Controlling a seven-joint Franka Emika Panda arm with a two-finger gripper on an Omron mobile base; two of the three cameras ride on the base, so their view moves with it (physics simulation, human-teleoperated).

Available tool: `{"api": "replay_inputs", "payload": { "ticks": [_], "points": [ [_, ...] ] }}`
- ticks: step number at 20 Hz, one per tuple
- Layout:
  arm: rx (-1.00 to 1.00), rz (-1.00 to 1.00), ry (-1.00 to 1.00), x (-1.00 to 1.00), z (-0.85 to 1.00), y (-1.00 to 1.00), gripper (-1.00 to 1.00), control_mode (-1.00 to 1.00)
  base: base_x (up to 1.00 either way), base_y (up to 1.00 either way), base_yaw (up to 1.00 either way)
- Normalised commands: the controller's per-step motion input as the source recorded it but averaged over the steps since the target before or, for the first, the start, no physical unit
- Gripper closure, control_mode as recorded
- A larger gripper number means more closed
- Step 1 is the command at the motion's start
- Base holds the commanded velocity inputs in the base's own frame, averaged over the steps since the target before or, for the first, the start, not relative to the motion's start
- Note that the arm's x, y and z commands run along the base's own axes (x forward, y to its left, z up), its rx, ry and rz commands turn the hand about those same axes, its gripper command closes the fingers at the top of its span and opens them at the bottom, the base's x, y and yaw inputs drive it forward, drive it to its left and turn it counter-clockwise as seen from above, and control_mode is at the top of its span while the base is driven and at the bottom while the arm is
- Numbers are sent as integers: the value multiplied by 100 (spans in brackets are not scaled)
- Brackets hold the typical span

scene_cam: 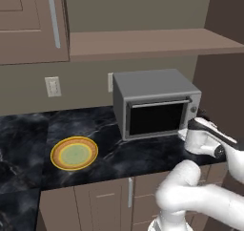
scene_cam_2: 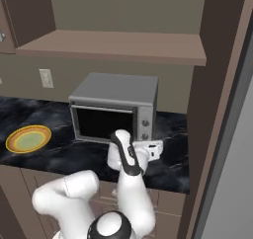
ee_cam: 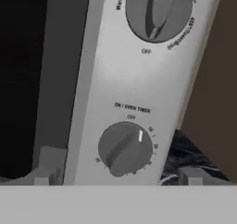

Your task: Pick up the bagel from the plate, place it on the toaster oven rack, close the door, and set the timer.

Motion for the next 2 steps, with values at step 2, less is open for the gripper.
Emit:
{"api": "replay_inputs", "payload": {
  "ticks": [2],
  "points": [
    [-2, -13, -18, -2, 31, 0, -100, -100, 0, 0, 0]
  ]
}}
